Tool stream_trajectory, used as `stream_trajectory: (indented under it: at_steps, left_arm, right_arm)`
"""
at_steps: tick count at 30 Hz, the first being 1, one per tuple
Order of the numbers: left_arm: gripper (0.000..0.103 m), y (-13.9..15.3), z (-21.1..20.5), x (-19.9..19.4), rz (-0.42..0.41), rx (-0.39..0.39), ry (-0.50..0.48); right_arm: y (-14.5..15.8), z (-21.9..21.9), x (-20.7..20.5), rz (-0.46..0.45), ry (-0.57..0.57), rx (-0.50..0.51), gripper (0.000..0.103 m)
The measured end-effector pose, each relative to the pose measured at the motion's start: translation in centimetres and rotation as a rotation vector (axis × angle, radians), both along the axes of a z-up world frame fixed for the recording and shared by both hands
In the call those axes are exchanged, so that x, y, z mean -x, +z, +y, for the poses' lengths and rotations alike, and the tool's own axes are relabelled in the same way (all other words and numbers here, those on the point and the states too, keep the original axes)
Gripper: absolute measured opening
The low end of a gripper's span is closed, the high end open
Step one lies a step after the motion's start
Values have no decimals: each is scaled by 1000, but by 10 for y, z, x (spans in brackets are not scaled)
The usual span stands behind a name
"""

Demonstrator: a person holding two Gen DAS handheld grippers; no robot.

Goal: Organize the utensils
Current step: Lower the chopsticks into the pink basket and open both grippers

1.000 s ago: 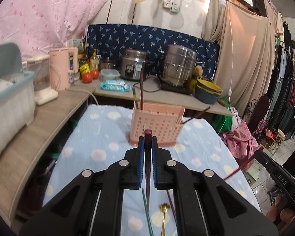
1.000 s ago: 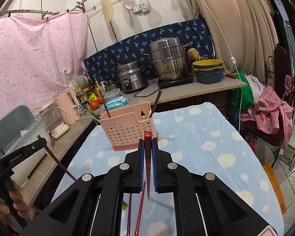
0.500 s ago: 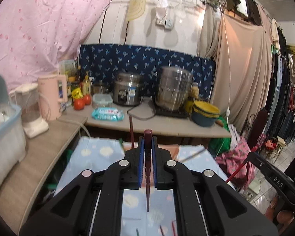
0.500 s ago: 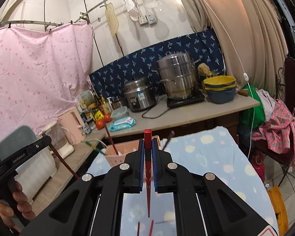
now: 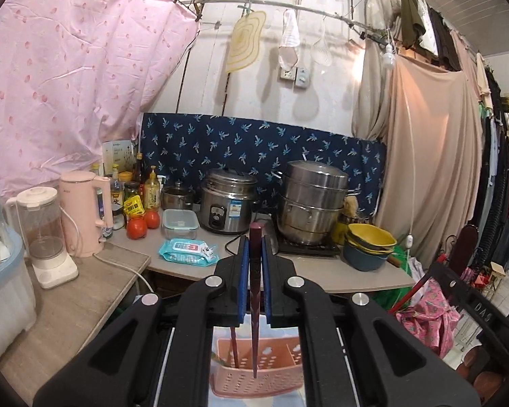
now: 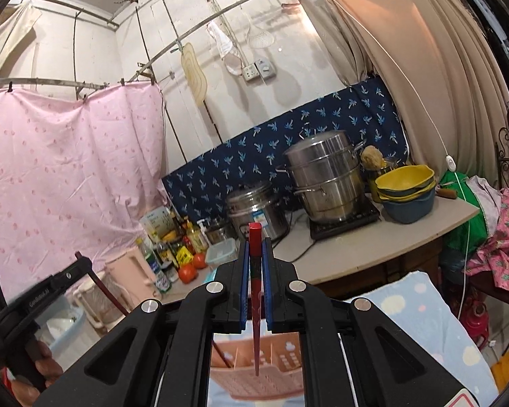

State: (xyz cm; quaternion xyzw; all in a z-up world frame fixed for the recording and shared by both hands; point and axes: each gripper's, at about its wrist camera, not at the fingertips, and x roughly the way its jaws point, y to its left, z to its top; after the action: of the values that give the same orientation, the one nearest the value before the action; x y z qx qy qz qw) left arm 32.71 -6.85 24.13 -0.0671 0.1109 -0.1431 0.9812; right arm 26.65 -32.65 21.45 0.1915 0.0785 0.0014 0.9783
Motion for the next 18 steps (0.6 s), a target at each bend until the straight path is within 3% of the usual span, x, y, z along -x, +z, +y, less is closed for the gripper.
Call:
stream_trajectory:
  at_steps: [6, 18]
  left_arm:
    - [7, -12, -3, -29, 19, -1, 17]
    - [7, -57, -8, -59, 111, -28, 17]
  right_arm:
    - [-8, 2, -33, 0, -8, -21, 7]
    - [-62, 4, -71, 122, -3, -18, 7]
